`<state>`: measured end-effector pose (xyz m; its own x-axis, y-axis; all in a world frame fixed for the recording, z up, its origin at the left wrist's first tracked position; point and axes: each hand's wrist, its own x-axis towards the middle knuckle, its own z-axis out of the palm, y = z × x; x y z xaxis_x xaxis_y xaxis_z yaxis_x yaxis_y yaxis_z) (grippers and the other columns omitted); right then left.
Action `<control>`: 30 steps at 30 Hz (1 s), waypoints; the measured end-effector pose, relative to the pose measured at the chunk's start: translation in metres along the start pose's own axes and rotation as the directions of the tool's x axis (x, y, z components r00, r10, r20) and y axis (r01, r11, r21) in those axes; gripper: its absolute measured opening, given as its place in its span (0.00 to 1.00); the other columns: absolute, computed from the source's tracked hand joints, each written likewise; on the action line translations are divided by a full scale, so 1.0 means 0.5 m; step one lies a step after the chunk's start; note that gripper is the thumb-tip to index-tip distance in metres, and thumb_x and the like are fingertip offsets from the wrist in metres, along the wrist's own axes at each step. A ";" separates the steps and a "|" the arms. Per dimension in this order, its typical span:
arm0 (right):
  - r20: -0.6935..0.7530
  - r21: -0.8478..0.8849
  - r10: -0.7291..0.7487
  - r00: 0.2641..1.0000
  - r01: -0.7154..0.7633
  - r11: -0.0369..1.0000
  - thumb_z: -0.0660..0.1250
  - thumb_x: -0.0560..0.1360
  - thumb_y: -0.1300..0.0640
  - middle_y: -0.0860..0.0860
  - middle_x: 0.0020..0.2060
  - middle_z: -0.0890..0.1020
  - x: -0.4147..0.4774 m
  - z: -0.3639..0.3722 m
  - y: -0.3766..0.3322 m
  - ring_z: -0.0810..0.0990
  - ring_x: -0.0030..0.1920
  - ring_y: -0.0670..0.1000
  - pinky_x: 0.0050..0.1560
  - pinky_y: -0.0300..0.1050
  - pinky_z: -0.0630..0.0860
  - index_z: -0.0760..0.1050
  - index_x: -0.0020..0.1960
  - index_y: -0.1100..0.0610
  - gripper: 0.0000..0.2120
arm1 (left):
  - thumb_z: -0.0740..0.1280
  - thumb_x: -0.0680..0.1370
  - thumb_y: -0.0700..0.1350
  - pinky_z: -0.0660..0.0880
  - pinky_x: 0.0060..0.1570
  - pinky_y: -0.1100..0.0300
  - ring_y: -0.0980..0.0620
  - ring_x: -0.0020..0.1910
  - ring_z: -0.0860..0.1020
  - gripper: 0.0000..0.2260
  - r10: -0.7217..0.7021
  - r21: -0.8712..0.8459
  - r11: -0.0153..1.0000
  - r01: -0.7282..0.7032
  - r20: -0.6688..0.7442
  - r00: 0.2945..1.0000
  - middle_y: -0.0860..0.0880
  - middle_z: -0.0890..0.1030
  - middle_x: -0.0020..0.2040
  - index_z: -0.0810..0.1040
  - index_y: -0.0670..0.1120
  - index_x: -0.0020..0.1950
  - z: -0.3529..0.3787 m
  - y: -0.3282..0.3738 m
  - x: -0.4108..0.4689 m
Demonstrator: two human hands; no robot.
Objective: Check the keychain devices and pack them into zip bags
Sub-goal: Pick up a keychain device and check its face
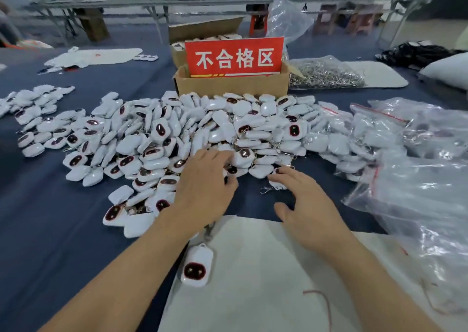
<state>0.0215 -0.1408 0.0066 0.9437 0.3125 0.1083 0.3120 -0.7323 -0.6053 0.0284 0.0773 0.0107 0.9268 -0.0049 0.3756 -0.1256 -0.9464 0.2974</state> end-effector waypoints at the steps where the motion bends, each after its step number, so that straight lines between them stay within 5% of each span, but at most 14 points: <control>1: -0.045 0.012 -0.002 0.999 0.002 1.000 0.69 0.77 0.63 0.36 0.67 0.72 -0.003 -0.002 0.001 0.65 0.72 0.43 0.60 0.15 0.47 0.78 0.69 0.46 0.23 | 0.69 0.77 0.46 0.64 0.65 0.54 0.46 0.62 0.73 0.19 0.023 0.034 0.999 -0.023 -0.002 1.000 0.49 0.80 0.61 0.77 0.47 0.69 0.003 0.003 -0.008; 5: -0.215 0.102 0.047 0.975 -0.025 0.994 0.71 0.74 0.66 0.41 0.52 0.82 -0.008 -0.015 -0.008 0.77 0.56 0.47 0.54 0.23 0.65 0.83 0.47 0.50 0.11 | 0.70 0.77 0.45 0.58 0.64 0.55 0.45 0.62 0.75 0.23 0.107 0.143 0.984 -0.104 -0.009 0.994 0.49 0.82 0.60 0.76 0.47 0.72 0.003 0.028 -0.019; 9: -0.220 0.091 0.185 0.958 -0.168 0.982 0.73 0.75 0.59 0.43 0.50 0.79 -0.008 -0.009 -0.004 0.77 0.55 0.50 0.53 0.46 0.73 0.76 0.55 0.48 0.12 | 0.70 0.74 0.45 0.62 0.63 0.53 0.46 0.60 0.77 0.19 0.077 0.125 0.990 -0.071 -0.042 0.996 0.50 0.82 0.59 0.79 0.48 0.65 -0.010 0.063 -0.016; 12: -0.209 0.048 0.167 0.963 -0.161 0.986 0.72 0.77 0.58 0.45 0.55 0.79 -0.005 -0.010 0.003 0.76 0.56 0.48 0.54 0.42 0.70 0.75 0.65 0.47 0.19 | 0.68 0.75 0.45 0.68 0.60 0.53 0.47 0.61 0.75 0.20 -0.002 -0.092 0.996 0.002 -0.003 1.000 0.51 0.81 0.61 0.79 0.50 0.67 -0.001 0.141 -0.004; 14: -0.260 0.199 0.152 0.953 -0.101 0.975 0.74 0.74 0.62 0.44 0.53 0.80 -0.014 -0.018 0.007 0.78 0.51 0.41 0.52 0.35 0.72 0.79 0.63 0.46 0.20 | 0.67 0.76 0.44 0.70 0.58 0.54 0.48 0.62 0.74 0.18 -0.060 -0.267 0.960 0.079 0.080 0.995 0.52 0.80 0.60 0.78 0.52 0.67 0.014 0.190 0.002; 18: -0.260 0.475 0.147 0.954 -0.006 0.880 0.76 0.70 0.69 0.44 0.43 0.86 -0.036 -0.040 0.026 0.85 0.43 0.46 0.47 0.40 0.81 0.83 0.54 0.47 0.21 | 0.64 0.77 0.40 0.73 0.52 0.53 0.50 0.53 0.77 0.14 0.019 -0.362 0.932 0.027 0.124 0.992 0.53 0.83 0.50 0.82 0.53 0.58 0.032 0.200 -0.002; 23: -0.207 0.682 0.208 0.956 -0.011 0.731 0.72 0.66 0.64 0.46 0.36 0.86 -0.018 -0.048 0.022 0.81 0.33 0.45 0.36 0.35 0.76 0.83 0.49 0.53 0.14 | 0.68 0.73 0.44 0.77 0.44 0.64 0.59 0.37 0.80 0.14 0.018 -0.679 0.718 0.153 0.238 0.971 0.55 0.84 0.36 0.86 0.56 0.55 0.021 0.174 -0.002; 25: -0.181 0.710 0.236 0.955 -0.040 0.703 0.70 0.66 0.61 0.49 0.33 0.83 -0.015 -0.050 0.025 0.75 0.29 0.47 0.32 0.39 0.73 0.83 0.49 0.53 0.12 | 0.69 0.73 0.45 0.80 0.48 0.60 0.58 0.35 0.80 0.15 -0.015 -0.761 0.601 0.244 0.295 0.955 0.52 0.83 0.33 0.86 0.54 0.58 0.023 0.162 0.005; 30: -0.053 0.735 0.172 0.984 -0.078 0.674 0.65 0.79 0.67 0.59 0.40 0.84 -0.014 -0.055 0.029 0.76 0.36 0.56 0.36 0.49 0.75 0.83 0.55 0.54 0.12 | 0.74 0.78 0.39 0.82 0.42 0.61 0.56 0.34 0.80 0.08 -0.024 -0.837 0.435 0.332 0.358 0.933 0.47 0.83 0.33 0.88 0.51 0.52 0.023 0.149 0.019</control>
<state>0.0226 -0.1703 0.0188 0.9879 0.1489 0.0441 0.0555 -0.0737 -0.9957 0.0319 0.0032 0.0260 0.9948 -0.0973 0.0293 -0.0431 -0.1430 0.9888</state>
